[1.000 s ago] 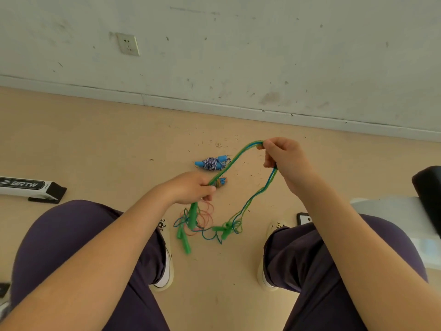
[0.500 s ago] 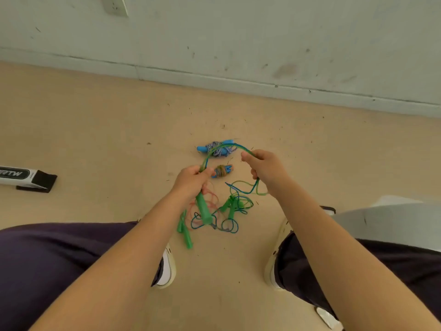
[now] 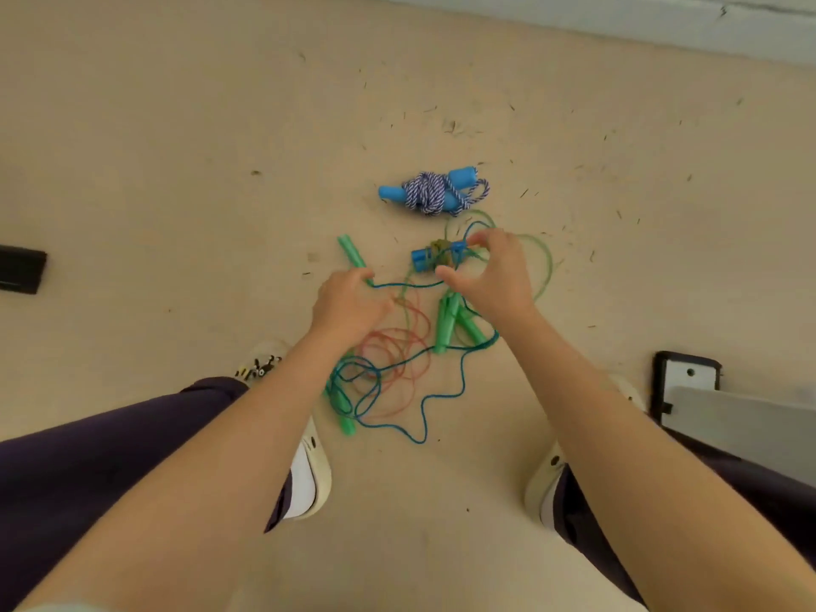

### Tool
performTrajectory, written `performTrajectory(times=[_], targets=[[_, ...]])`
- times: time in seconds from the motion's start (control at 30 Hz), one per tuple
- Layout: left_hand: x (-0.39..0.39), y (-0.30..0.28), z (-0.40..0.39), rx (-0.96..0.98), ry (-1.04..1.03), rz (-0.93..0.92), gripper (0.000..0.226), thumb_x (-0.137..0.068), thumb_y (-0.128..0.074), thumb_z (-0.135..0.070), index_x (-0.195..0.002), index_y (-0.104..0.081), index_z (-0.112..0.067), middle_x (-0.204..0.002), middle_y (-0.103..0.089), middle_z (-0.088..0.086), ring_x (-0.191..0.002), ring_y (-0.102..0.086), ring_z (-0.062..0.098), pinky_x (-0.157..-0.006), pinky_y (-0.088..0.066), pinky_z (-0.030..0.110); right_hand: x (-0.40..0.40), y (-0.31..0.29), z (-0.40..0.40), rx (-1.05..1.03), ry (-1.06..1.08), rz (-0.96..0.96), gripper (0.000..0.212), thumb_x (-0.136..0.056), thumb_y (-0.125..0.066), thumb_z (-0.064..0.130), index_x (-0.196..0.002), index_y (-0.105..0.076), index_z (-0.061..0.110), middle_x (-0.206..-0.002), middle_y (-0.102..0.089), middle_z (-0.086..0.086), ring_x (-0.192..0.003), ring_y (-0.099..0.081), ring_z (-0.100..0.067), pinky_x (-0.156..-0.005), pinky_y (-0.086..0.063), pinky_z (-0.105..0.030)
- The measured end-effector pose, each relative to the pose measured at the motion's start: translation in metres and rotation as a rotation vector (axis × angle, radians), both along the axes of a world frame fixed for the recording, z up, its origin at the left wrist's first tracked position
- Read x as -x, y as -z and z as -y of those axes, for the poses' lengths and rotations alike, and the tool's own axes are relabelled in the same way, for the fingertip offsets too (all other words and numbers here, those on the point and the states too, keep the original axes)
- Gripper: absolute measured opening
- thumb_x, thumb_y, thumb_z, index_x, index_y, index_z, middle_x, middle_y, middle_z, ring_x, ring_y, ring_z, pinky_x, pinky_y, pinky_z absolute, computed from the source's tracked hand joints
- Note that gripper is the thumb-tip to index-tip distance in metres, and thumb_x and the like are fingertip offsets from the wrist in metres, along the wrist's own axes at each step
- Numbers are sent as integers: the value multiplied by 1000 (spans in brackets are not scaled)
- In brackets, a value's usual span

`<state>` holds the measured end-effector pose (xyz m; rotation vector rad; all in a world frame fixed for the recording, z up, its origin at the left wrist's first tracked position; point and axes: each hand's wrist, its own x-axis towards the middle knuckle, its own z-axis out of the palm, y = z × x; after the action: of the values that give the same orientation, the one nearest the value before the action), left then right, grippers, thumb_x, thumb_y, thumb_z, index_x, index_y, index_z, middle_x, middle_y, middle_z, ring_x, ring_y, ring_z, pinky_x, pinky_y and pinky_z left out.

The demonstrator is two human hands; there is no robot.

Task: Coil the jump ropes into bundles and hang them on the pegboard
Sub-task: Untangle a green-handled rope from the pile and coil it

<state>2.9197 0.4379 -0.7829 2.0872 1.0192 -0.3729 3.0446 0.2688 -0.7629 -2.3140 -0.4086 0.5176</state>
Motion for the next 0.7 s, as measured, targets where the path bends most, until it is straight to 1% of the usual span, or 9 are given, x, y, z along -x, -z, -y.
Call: performTrajectory(times=[0.07,0.13,0.2,0.27,0.4,0.47,0.57,0.63,0.7], targets=[[26,22,8,-3,47,-108,72,-71,-83,-51,-131,-58,-21,-134,-54,9,-128,-48,29,-105,-42,44,26,22,-5,57,-78,-164,30,-75,-83,35,-85,-64,15,-81,-60,2,-81,-56,-17,-70,-39,-24],[50,39,18,14,154,-187,86,-64,-85,-59,-136,-53,-25,-134,-49,8,-128,-44,30,-104,-42,46,51,45,-6,187,-182,-320,29,-79,-79,38,-76,-63,14,-68,-57,6,-73,-56,-16,-60,-38,-23],[68,51,24,-35,234,-231,89,-64,-86,-56,-140,-47,-29,-133,-44,6,-126,-40,30,-100,-44,46,71,65,-3,338,-259,-415,34,-81,-77,42,-78,-64,11,-71,-58,0,-75,-57,-19,-58,-38,-27],[75,60,25,-66,250,-244,79,-73,-83,-38,-141,-45,-30,-130,-44,7,-125,-42,31,-95,-47,47,85,76,0,444,-295,-443,37,-81,-75,46,-79,-63,11,-78,-60,-5,-77,-57,-22,-60,-37,-29],[73,67,22,88,81,-154,45,-82,-74,-16,-123,-58,-23,-110,-65,6,-104,-61,29,-86,-49,36,94,79,-6,521,-390,-385,28,-88,-67,34,-93,-71,7,-93,-68,-15,-91,-64,-30,-70,-46,-33],[71,62,21,95,52,-149,35,-83,-74,-19,-116,-63,-24,-106,-67,7,-100,-63,28,-82,-48,32,89,68,-9,422,-309,-492,23,-91,-64,29,-91,-72,7,-89,-66,-13,-85,-61,-24,-72,-46,-33],[54,38,20,106,33,-110,34,-78,-76,-28,-110,-71,-22,-115,-63,11,-108,-60,27,-95,-48,32,72,31,-5,142,-41,-642,22,-93,-65,23,-92,-75,3,-84,-69,-11,-73,-60,-16,-73,-51,-32],[31,3,25,336,-77,-11,25,-76,-70,-38,-93,-75,-21,-103,-71,8,-103,-67,26,-96,-52,41,58,-9,0,-108,110,-690,21,-96,-60,16,-90,-71,-1,-75,-66,-12,-61,-61,-16,-60,-54,-28],[10,-39,36,709,-116,57,28,-81,-65,-46,-90,-74,-22,-94,-71,5,-90,-70,22,-89,-56,38,42,-57,8,-323,192,-704,18,-98,-57,13,-91,-67,0,-73,-63,-12,-56,-63,-15,-55,-55,-24]])
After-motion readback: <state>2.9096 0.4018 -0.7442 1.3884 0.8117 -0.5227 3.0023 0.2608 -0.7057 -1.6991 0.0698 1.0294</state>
